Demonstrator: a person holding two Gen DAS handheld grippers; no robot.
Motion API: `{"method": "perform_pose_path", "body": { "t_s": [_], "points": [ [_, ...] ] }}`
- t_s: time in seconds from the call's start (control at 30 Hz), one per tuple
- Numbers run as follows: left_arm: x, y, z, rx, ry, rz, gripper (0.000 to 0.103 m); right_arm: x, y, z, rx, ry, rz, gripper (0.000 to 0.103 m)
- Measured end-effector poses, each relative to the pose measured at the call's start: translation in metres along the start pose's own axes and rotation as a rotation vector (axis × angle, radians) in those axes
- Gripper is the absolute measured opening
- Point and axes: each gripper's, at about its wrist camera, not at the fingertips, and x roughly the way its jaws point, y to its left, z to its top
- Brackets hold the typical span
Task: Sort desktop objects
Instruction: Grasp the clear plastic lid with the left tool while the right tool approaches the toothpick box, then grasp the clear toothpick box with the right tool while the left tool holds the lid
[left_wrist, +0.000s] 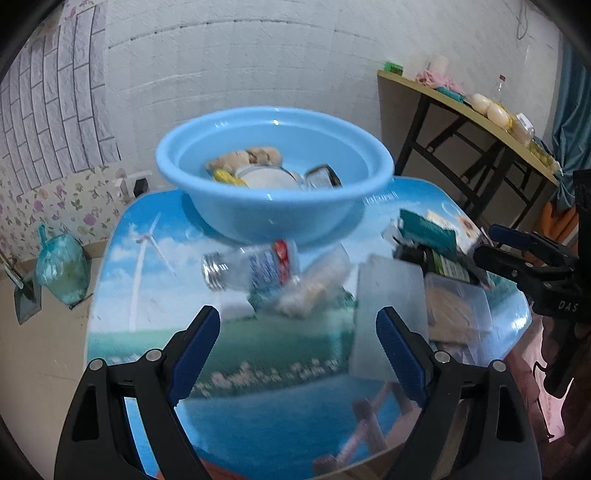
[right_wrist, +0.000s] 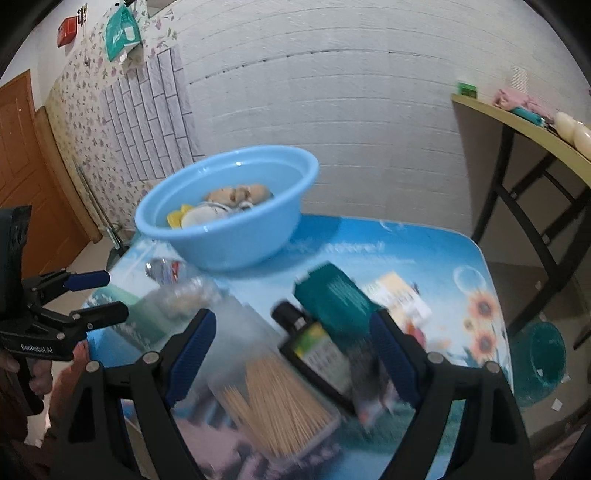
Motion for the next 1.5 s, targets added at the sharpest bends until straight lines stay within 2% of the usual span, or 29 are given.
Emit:
{"method": "perform_pose_path", "body": {
  "t_s": [0.13,0.37,0.57,0.7,0.93,0.97,1.0,1.03,1.2,1.5],
  "points": [
    [0.008,-0.013,-0.013,0.010,0.039,-0.032,0.088,-0.005,-0.006,-0.020,0.017,0.026,-0.002,0.086],
    [0.011,-0.038,-0.024,0.069,0.058,-0.109,0.089,-0.015,-0.009,-0.043,0.010,0.060,-0.031,0.086],
    [0.019,-0.048,-0.026,0.100,0.093,-0.130,0.089,-0.011,-0.008,-0.052,0.028,0.072,-0.017,0.086],
    [0.029,-0.055,-0.024,0.107,0.095,-0.146,0.089,-0.007,-0.001,-0.055,-0.006,0.087,0.004,0.086],
    [0.049,-0.066,-0.022,0.149,0.125,-0.138,0.089,-0.006,-0.005,-0.055,0.006,0.091,0.016,0.086],
    [0.049,-0.067,-0.023,0.153,0.122,-0.134,0.086,-0.006,-0.005,-0.055,0.009,0.090,0.015,0.086],
    [0.050,-0.067,-0.023,0.158,0.120,-0.135,0.071,-0.006,-0.006,-0.055,0.012,0.089,0.014,0.086],
    [0.050,-0.067,-0.023,0.166,0.124,-0.134,0.061,-0.006,-0.006,-0.055,0.014,0.088,0.013,0.086],
    [0.044,-0.064,-0.028,0.182,0.125,-0.125,0.061,-0.004,-0.005,-0.055,0.011,0.091,0.023,0.086],
    [0.024,-0.038,-0.046,0.122,0.112,-0.094,0.061,0.005,0.009,-0.057,-0.020,0.121,0.068,0.083]
  ]
}}
